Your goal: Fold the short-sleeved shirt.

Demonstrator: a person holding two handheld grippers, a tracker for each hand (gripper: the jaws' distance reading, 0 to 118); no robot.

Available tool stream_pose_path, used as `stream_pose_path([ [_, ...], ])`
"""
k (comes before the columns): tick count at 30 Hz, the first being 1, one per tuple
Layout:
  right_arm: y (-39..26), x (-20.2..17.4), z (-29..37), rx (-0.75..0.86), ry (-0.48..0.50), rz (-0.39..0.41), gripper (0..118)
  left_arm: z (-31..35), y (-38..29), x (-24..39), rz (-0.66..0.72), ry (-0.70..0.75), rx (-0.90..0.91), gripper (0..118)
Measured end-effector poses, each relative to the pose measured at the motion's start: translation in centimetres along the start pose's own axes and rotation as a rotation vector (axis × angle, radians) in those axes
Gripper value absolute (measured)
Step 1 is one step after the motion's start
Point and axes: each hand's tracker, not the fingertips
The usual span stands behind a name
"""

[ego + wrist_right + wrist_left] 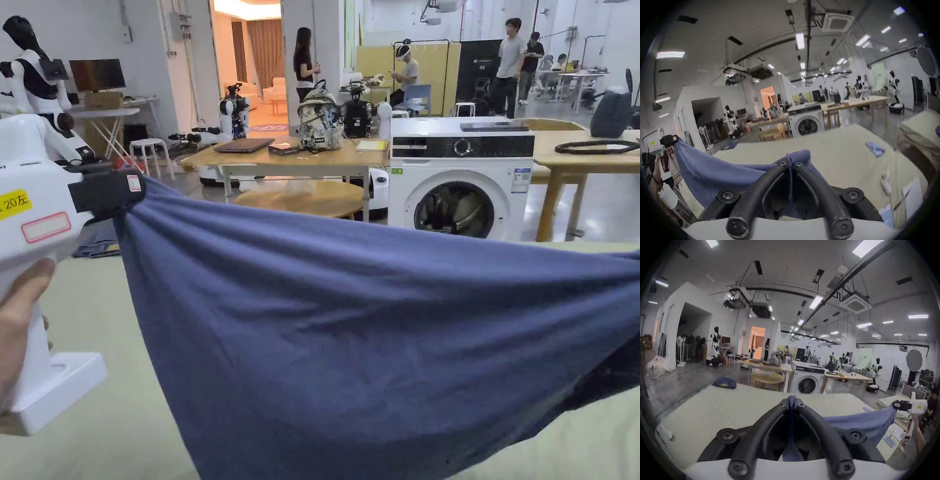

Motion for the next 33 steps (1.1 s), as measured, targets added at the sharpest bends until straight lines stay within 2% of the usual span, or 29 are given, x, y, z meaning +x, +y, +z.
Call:
stream_pose_path([
  [7,10.2,-1.8,-6.3,0.069,-0.028,0.051,1,-5.0,5.4,0.1,0.000,0.023,0.041,0],
  [11,14.0,-3.6,-8.8,0.098,-0.052,0.077,1,-8.4,8.0,0.2,0.013,0.040,0.052,0],
  [17,17.7,-3.9,-14.3,0.090,-0.098,0.119,1,-14.5,9.2,-0.1,0.000,0.065,-0.007,0],
  [21,17.2,-3.3,-18.2,0.030,-0.125,0.173,1,-17.3,7.3,0.7,-0.015,0.098,-0.075,0],
  [27,13.6,0.5,-23.8,-0.078,-0.100,0.058,1,-20.3,1.3,-0.9,0.036,0.076,-0.175,0],
  [28,11.5,-0.1,-21.6,-0.085,-0.108,0.054,1,-20.4,0.2,-1.2,0.045,0.070,-0.199,0],
  [31,8.8,1.0,-21.6,-0.123,-0.124,0.044,1,-20.9,-2.8,-3.0,0.072,0.056,-0.245,0],
  [33,6.0,1.2,-19.7,-0.151,-0.099,0.027,1,-19.2,-5.1,-3.7,0.108,0.047,-0.264,0],
])
